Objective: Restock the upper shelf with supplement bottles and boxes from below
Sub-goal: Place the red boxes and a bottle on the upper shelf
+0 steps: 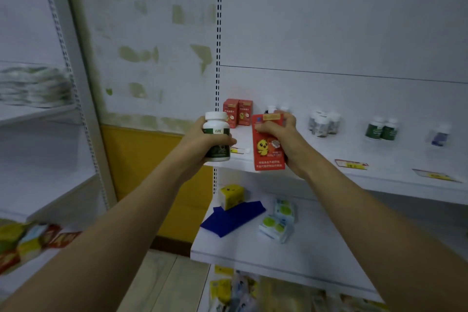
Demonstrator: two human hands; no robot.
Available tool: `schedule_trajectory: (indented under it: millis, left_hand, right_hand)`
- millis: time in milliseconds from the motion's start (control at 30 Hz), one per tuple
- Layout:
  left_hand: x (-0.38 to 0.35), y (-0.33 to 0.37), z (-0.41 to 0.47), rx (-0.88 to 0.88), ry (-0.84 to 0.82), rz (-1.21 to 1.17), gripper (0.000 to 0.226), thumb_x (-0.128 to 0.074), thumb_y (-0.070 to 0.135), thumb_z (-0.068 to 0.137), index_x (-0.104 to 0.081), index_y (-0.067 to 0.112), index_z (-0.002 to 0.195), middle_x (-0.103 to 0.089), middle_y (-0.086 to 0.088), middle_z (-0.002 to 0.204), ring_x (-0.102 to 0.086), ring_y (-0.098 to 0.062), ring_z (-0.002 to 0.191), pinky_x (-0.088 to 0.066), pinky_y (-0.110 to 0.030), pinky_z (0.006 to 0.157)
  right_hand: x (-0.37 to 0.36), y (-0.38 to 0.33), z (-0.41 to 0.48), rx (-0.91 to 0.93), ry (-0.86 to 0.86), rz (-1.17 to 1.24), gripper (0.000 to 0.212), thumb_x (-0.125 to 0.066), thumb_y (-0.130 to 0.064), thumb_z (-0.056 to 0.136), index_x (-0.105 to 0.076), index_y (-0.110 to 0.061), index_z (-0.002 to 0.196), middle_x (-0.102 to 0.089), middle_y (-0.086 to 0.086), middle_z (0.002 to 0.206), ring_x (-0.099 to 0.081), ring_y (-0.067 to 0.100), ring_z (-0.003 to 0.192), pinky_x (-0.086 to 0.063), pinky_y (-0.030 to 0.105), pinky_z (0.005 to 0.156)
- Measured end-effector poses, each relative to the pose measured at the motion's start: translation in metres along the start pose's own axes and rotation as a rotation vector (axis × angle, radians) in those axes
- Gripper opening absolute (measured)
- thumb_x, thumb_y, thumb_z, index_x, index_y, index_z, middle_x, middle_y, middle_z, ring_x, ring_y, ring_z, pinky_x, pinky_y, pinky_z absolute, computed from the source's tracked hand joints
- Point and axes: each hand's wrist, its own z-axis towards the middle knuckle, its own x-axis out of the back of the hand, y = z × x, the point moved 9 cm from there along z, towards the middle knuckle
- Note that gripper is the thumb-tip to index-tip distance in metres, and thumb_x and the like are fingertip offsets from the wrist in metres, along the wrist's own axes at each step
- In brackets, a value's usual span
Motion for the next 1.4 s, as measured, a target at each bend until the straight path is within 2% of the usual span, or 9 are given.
schedule_trajectory:
  millis: [100,200,333,467,700,833,967,1267,1400]
  left_hand:
    - [0.021,-0.012,0.044,-0.005,0.018,0.017,0.047,-0.069,-0.009,0.073,-0.048,0.011,0.110,-0.059,-0.010,0.093,-0.060,-0.023,0.085,-0.054,-0.035,0.072]
    - [0.040,-0.024,0.095,-0.005,0.042,0.024,0.044,-0.068,-0.009,0.073,-0.050,0.013,0.107,-0.059,-0.010,0.094,-0.060,-0.023,0.087,-0.054,-0.035,0.072]
    - [0.055,-0.034,0.154,0.018,0.039,0.026,0.045,-0.068,-0.009,0.074,-0.050,0.015,0.107,-0.062,-0.007,0.092,-0.061,-0.022,0.086,-0.053,-0.035,0.074]
    - [0.070,-0.040,0.210,0.020,0.022,0.036,0.044,-0.067,-0.010,0.074,-0.050,0.012,0.107,-0.062,-0.007,0.089,-0.061,-0.019,0.081,-0.055,-0.033,0.073]
    - [0.085,-0.068,0.267,0.075,-0.033,0.021,0.047,-0.068,-0.010,0.074,-0.049,0.010,0.112,-0.064,-0.002,0.087,-0.064,-0.014,0.075,-0.054,-0.030,0.069]
    - [0.087,-0.083,0.290,0.101,-0.077,0.020,0.047,-0.068,-0.010,0.074,-0.050,0.011,0.112,-0.065,0.000,0.085,-0.066,-0.010,0.072,-0.054,-0.026,0.064]
    - [0.088,-0.093,0.307,0.111,-0.108,-0.007,0.044,-0.068,-0.011,0.074,-0.051,0.013,0.107,-0.066,0.003,0.082,-0.067,-0.005,0.067,-0.053,-0.024,0.063]
    - [0.092,-0.102,0.320,0.126,-0.146,-0.045,0.044,-0.068,-0.012,0.072,-0.053,0.015,0.104,-0.068,0.004,0.081,-0.069,-0.006,0.069,-0.054,-0.022,0.062]
    - [0.093,-0.104,0.320,0.139,-0.149,-0.038,0.048,-0.069,-0.011,0.072,-0.052,0.014,0.110,-0.067,0.003,0.085,-0.068,-0.009,0.074,-0.054,-0.026,0.066]
  right_hand:
    - [-0.001,0.013,0.050,-0.003,0.029,-0.036,0.065,-0.072,-0.022,0.081,-0.028,-0.028,0.127,-0.064,0.009,0.107,-0.069,0.027,0.090,-0.056,0.044,0.086]
    - [0.005,0.021,0.110,0.026,0.078,-0.054,0.063,-0.078,-0.029,0.075,-0.041,-0.017,0.125,-0.067,0.004,0.107,-0.070,0.024,0.094,-0.056,0.043,0.086]
    - [0.016,0.033,0.172,0.044,0.101,-0.154,0.057,-0.079,-0.028,0.073,-0.057,-0.014,0.124,-0.068,0.002,0.116,-0.067,0.015,0.101,-0.052,0.027,0.085]
    - [0.030,0.058,0.233,0.002,0.158,-0.248,0.063,-0.082,-0.024,0.071,-0.055,-0.013,0.126,-0.063,0.001,0.123,-0.062,0.017,0.108,-0.048,0.033,0.095]
    - [0.023,0.077,0.288,0.011,0.185,-0.499,0.057,-0.079,-0.016,0.074,-0.053,-0.009,0.125,-0.063,0.005,0.123,-0.061,0.016,0.100,-0.047,0.027,0.081]
    - [0.019,0.069,0.313,0.053,0.201,-0.618,0.049,-0.080,-0.014,0.073,-0.060,-0.007,0.117,-0.067,0.009,0.118,-0.064,0.020,0.102,-0.050,0.032,0.087]
    - [0.019,0.073,0.334,0.073,0.222,-0.660,0.048,-0.080,-0.014,0.073,-0.061,-0.008,0.117,-0.068,0.007,0.116,-0.065,0.022,0.105,-0.051,0.035,0.091]
    - [0.026,0.080,0.353,0.095,0.289,-0.713,0.064,-0.081,-0.019,0.073,-0.047,-0.005,0.125,-0.057,-0.002,0.115,-0.058,0.011,0.102,-0.045,0.024,0.082]
    - [0.028,0.080,0.357,0.091,0.307,-0.764,0.067,-0.081,-0.022,0.073,-0.043,-0.007,0.126,-0.055,0.007,0.125,-0.058,0.019,0.109,-0.047,0.027,0.086]
